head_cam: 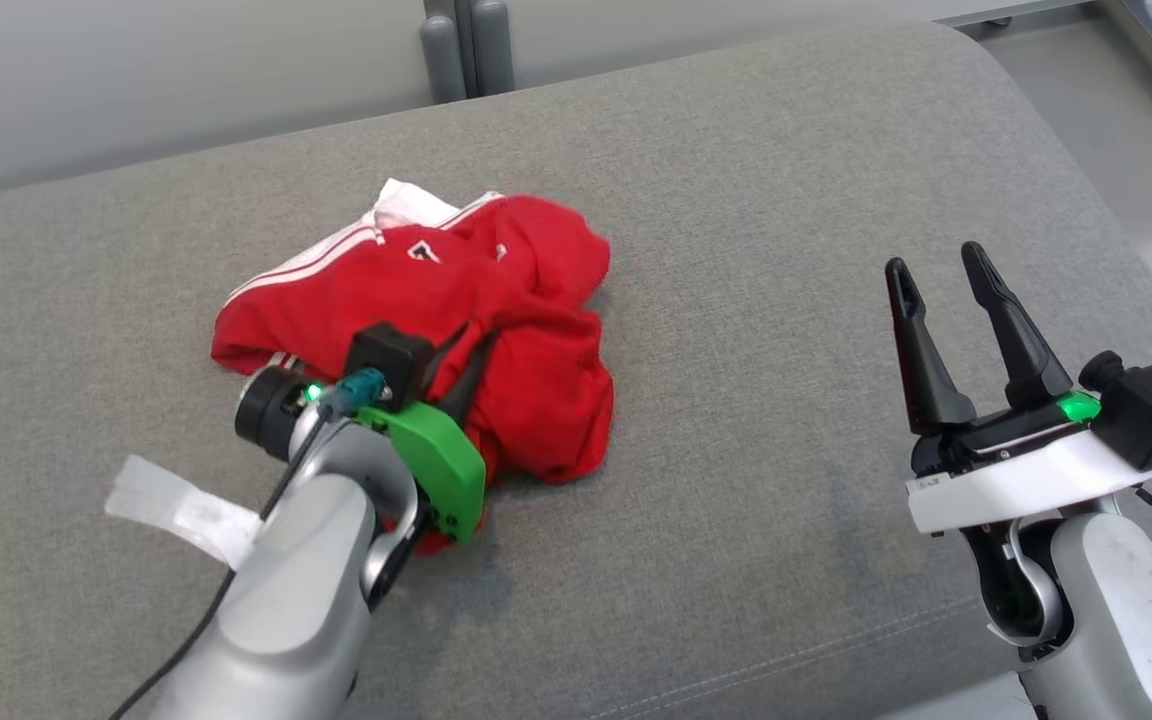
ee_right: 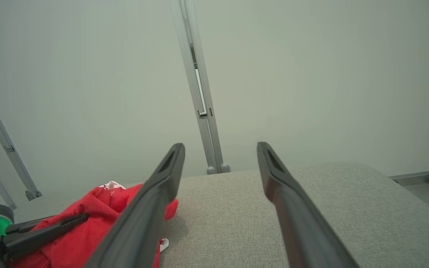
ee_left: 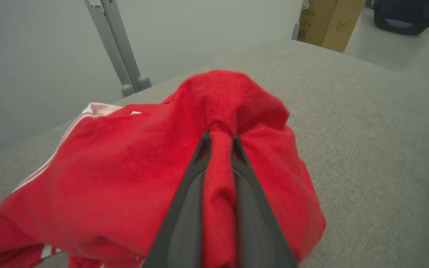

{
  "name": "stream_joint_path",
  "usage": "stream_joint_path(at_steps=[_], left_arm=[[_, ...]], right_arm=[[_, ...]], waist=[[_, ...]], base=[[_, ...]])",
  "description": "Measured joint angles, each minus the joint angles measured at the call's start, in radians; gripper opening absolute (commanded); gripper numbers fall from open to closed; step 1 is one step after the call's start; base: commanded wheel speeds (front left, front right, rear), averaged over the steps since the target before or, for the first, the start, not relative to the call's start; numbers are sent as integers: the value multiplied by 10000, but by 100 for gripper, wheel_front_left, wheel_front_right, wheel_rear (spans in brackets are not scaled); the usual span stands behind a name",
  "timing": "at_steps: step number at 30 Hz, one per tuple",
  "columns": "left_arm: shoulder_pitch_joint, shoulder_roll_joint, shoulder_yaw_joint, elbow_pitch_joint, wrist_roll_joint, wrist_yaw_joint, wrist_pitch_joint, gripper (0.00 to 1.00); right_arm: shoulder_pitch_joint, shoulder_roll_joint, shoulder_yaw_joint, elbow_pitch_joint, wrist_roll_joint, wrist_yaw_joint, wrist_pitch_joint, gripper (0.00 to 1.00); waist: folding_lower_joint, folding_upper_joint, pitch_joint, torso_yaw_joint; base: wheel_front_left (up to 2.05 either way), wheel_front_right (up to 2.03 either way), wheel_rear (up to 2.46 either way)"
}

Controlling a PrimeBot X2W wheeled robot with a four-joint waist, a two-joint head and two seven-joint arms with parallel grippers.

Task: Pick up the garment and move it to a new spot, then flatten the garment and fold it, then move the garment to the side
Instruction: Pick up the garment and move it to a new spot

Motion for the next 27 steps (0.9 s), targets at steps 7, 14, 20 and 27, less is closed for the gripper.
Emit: stream_joint_path(at_steps=[7, 14, 20, 27], left_arm=[[631, 23, -598, 410, -84, -8, 196, 0], [647, 42, -784, 163, -245, -8, -23, 100], [648, 61, -1080, -290, -677, -8, -201, 100], [653, 75, -1095, -518, -782, 194, -274, 100]], right_arm=[[214, -10, -121, -2, 0, 10, 0, 100], [317, -36, -314, 0, -4, 10, 0, 100], [397, -27, -314, 12, -12, 12, 0, 100], [584, -17, -270, 12, -19, 94, 0, 100]], waist=[[0, 0, 39, -203], [0, 0, -15, -121], [0, 0, -181, 57], [0, 0, -279, 226]], base=[[0, 0, 0], [0, 0, 0], [0, 0, 0], [0, 0, 0]])
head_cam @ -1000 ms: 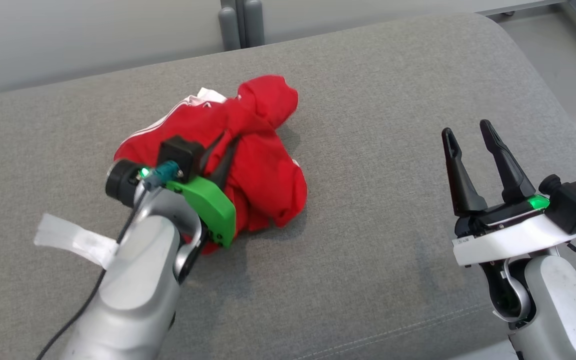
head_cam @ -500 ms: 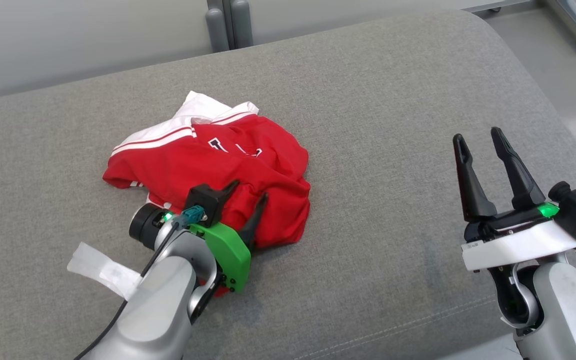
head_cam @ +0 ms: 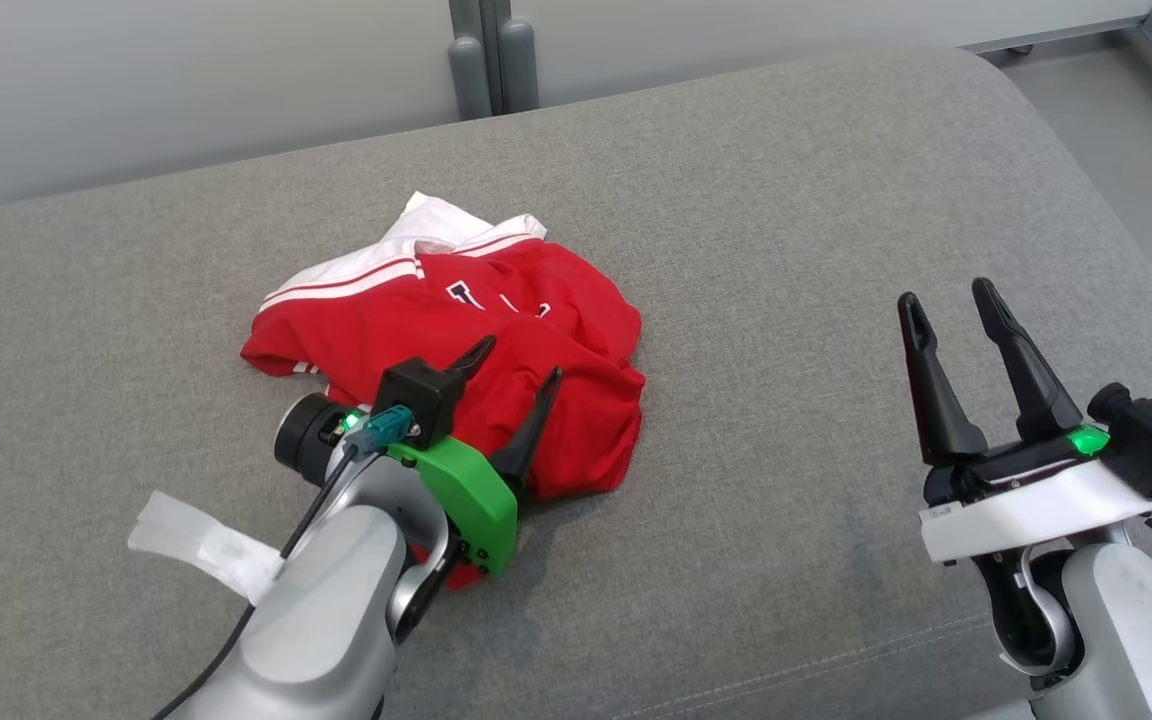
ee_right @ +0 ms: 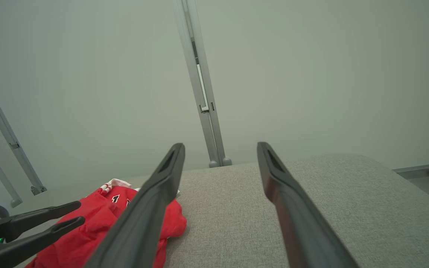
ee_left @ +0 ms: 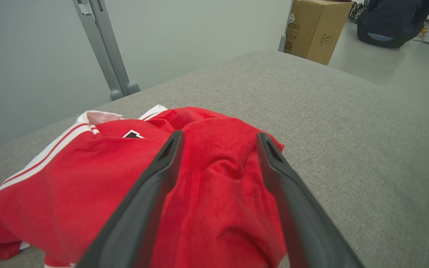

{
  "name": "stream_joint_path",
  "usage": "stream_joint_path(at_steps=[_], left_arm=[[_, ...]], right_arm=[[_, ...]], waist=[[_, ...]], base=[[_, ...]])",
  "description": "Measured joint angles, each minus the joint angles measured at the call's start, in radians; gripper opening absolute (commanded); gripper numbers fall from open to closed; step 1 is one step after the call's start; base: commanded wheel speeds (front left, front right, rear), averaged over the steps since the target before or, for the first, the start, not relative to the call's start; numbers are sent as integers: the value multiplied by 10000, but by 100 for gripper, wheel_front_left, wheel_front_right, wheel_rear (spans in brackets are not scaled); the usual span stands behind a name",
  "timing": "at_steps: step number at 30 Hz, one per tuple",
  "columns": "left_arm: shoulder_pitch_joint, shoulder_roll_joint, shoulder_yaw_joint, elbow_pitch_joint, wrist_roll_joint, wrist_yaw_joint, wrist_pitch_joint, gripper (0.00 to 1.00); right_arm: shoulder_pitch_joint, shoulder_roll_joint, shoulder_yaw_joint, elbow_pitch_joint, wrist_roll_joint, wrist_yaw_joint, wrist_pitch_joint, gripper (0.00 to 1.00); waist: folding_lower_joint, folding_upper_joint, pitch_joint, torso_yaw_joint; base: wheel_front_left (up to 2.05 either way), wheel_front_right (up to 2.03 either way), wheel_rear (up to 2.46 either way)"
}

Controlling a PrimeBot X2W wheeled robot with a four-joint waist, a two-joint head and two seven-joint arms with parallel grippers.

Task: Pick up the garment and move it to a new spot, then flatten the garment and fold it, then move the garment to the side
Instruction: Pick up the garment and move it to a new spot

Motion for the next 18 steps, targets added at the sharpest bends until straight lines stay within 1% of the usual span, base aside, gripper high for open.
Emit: stream_joint_path(at_steps=[11, 13, 14, 15, 16, 18], left_arm=[[283, 23, -357, 119, -10, 180, 807, 100], [284, 25, -359, 71, -153, 255, 894, 100], [286, 27, -357, 33, -226, 261, 903, 93], [286, 27, -355, -12, -282, 265, 968, 68], [287, 27, -355, -40, -328, 276, 982, 49], [287, 29, -355, -115, -360, 351, 1028, 40]], right_arm=[[5, 6, 10, -13, -2, 4, 0, 100], [9, 8, 12, -17, -2, 6, 0, 100], [14, 8, 12, -17, -2, 6, 0, 100], [18, 10, 13, -17, -2, 6, 0, 100], [22, 12, 15, -19, -4, 6, 0, 100], [30, 10, 13, -25, -4, 6, 0, 100]], waist=[[0, 0, -34, 105], [0, -1, -33, 113], [0, -1, -33, 116], [0, 0, -34, 118], [0, 0, -33, 120], [0, 0, -29, 124]], base=[[0, 0, 0], [0, 0, 0], [0, 0, 0], [0, 0, 0], [0, 0, 0], [0, 0, 0]])
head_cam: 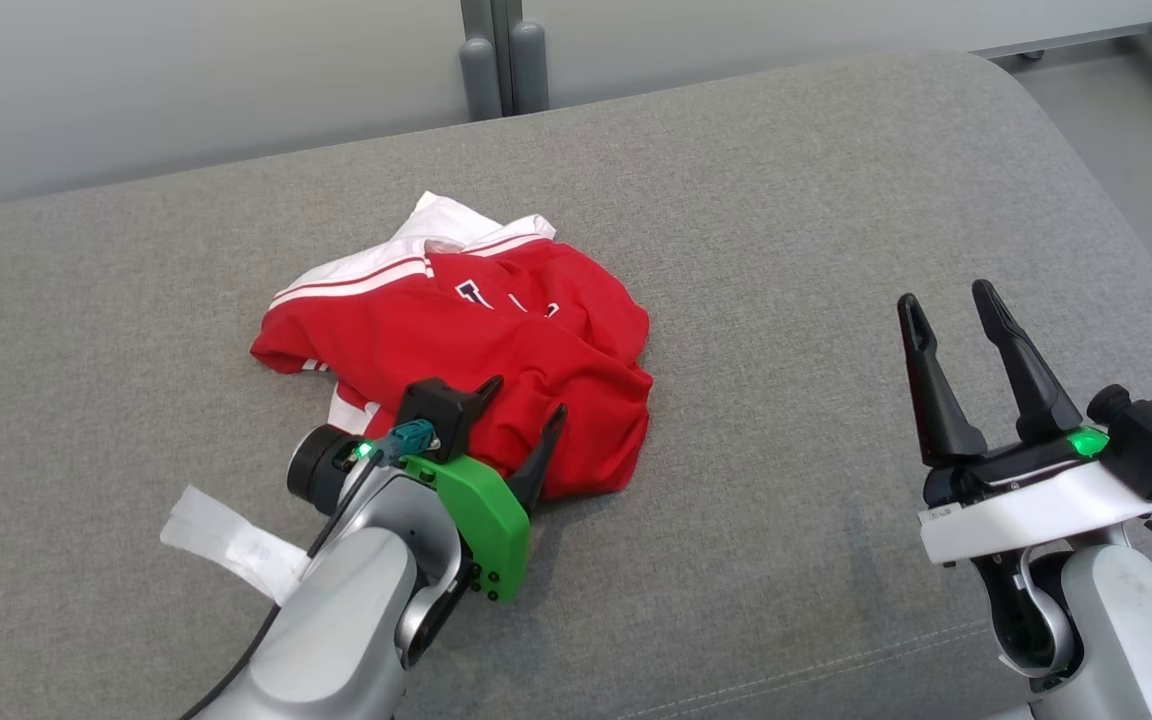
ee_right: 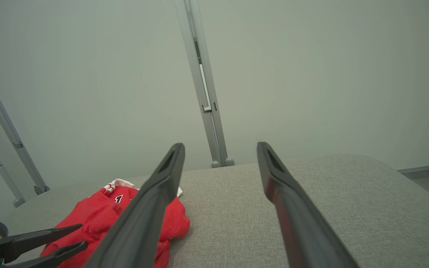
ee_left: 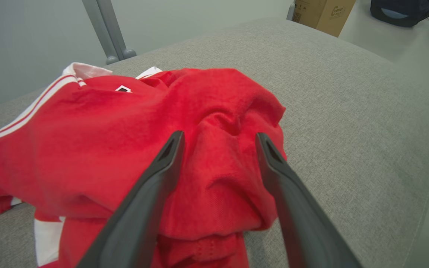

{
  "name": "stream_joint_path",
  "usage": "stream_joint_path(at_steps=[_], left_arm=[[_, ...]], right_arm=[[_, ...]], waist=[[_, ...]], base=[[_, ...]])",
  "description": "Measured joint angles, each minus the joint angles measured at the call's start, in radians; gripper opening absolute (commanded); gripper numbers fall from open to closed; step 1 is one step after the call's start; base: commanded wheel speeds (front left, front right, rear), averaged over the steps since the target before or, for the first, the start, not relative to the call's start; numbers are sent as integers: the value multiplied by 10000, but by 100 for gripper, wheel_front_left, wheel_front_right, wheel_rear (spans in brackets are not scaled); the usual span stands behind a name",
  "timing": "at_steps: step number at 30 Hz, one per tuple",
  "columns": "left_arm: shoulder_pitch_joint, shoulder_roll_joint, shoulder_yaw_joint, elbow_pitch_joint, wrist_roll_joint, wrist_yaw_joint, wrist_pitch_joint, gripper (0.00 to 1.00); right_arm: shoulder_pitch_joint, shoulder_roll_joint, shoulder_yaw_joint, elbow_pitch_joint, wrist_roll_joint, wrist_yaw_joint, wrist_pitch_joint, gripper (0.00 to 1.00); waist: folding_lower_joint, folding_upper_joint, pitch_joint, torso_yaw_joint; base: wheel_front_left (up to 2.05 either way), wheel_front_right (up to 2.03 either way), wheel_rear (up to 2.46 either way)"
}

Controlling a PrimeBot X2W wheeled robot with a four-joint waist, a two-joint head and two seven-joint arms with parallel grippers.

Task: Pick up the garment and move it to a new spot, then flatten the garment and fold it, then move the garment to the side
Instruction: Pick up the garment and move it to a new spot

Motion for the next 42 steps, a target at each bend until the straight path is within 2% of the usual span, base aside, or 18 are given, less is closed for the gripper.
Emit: stream_joint_path(at_steps=[4, 16, 21, 27, 32, 37, 42], left_arm=[[8, 2, -15, -144, -92, 69, 144, 0], [77, 6, -67, -571, -134, 267, 282, 0], [59, 8, 127, -1191, -153, 399, -104, 0], [-215, 8, 690, -1854, -263, 527, -433, 0], [-887, 65, 1833, -2592, -986, 663, -865, 0], [-1487, 504, 2638, -3103, -1177, 848, -951, 0], [-1889, 1749, 3902, -3152, -1214, 1283, -788, 0]], right_arm=[[16, 0, 0, -13, -13, 0, 0, 100], [142, 6, -4, -40, -15, 2, 0, 100], [142, 8, -42, -42, -15, 13, 0, 100], [143, 6, -50, -40, -17, 77, 0, 100], [146, 6, -50, -38, -42, 77, 0, 100], [154, 6, -50, -36, -48, 81, 0, 100], [162, 8, -23, -61, -88, 84, 0, 100]], waist=[[0, 0, 6, 9], [0, 0, 26, 79], [0, 0, 18, 122], [0, 0, 6, 216], [0, 0, -1, 306], [0, 0, -2, 375], [0, 0, 48, 402]], base=[[0, 0, 0], [0, 0, 0], [0, 0, 0], [0, 0, 0], [0, 0, 0], [0, 0, 0], [0, 0, 0]])
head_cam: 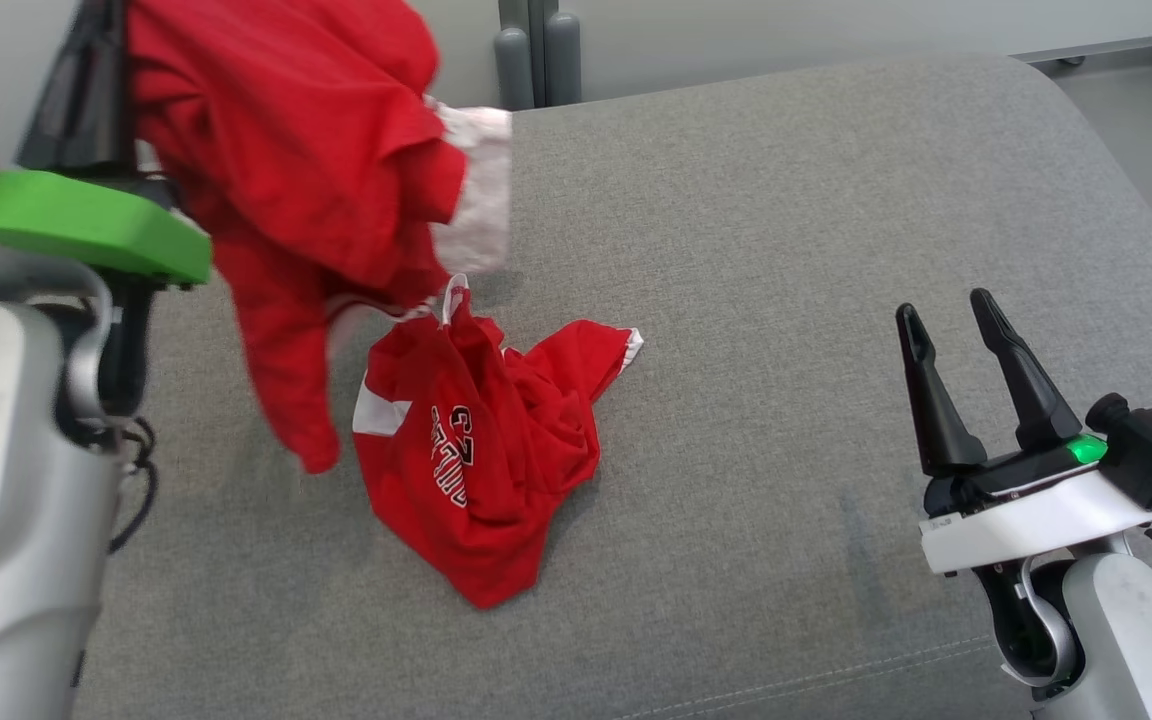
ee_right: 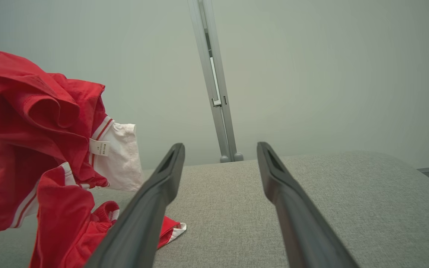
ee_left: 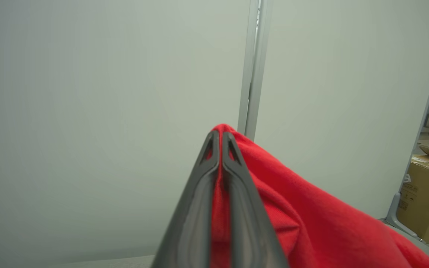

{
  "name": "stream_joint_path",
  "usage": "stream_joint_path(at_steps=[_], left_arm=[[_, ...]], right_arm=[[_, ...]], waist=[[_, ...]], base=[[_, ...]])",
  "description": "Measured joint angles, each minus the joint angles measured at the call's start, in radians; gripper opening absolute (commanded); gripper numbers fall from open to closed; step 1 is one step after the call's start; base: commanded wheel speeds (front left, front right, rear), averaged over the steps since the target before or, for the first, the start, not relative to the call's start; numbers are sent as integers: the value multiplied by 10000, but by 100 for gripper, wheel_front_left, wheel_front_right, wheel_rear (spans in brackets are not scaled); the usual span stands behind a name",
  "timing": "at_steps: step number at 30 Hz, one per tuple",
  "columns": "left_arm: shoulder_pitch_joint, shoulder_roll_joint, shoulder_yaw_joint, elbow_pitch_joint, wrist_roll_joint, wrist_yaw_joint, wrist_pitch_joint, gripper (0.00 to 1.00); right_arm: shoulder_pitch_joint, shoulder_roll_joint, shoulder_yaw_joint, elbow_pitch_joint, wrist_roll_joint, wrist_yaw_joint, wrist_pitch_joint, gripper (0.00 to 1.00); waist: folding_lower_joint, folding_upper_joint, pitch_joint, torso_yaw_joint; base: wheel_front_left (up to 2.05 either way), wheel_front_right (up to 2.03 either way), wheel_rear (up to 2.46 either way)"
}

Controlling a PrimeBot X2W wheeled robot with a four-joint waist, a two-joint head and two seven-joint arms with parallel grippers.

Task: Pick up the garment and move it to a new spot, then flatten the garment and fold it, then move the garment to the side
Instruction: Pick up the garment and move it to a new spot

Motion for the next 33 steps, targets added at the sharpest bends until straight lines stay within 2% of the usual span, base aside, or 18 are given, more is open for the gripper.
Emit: stream_joint_path(at_steps=[5, 10, 14, 17, 20, 21, 22, 26, 33], left_arm=[[-70, 1131, 798, 199, -2, 178, 382, 0], [384, 1682, 1342, 752, -42, 326, 587, 0], [1685, 2188, 1404, 1804, 378, 431, 740, 0], [2859, 2251, 1885, 2763, 366, 570, 742, 0], [3782, 1971, 2182, 3603, -35, 571, 734, 2], [3922, 1824, 2234, 3724, -117, 579, 713, 38], [3940, 1668, 2240, 3802, -155, 585, 648, 100], [3722, 1093, 2077, 3638, -157, 585, 107, 100], [3186, 552, 1576, 2905, -148, 443, -596, 100]], right_arm=[[2, 0, -17, -2, 0, 2, 0, 100], [5, 4, -33, -15, 0, 2, 0, 100], [3, 21, 12, -27, 0, 4, 0, 100], [-2, 63, 102, -44, 0, 31, 0, 100], [-4, 58, 100, -61, 0, 33, 0, 100], [-4, 59, 79, -75, 0, 33, 0, 100], [-4, 58, 17, -98, 0, 33, 0, 100], [-3, -10, -194, -107, 0, 33, 0, 100], [-4, 10, -163, -17, 10, 33, 0, 100]], waist=[[0, 0, 66, 19], [0, 0, 129, 27], [0, 0, 206, 14], [0, 0, 281, -49], [0, 0, 386, -124], [0, 0, 423, -151], [0, 0, 463, -172], [0, 0, 595, -154], [0, 0, 522, 59]], base=[[0, 0, 0], [0, 0, 0], [0, 0, 0], [0, 0, 0], [0, 0, 0], [0, 0, 0], [0, 0, 0], [0, 0, 0], [0, 0, 0]])
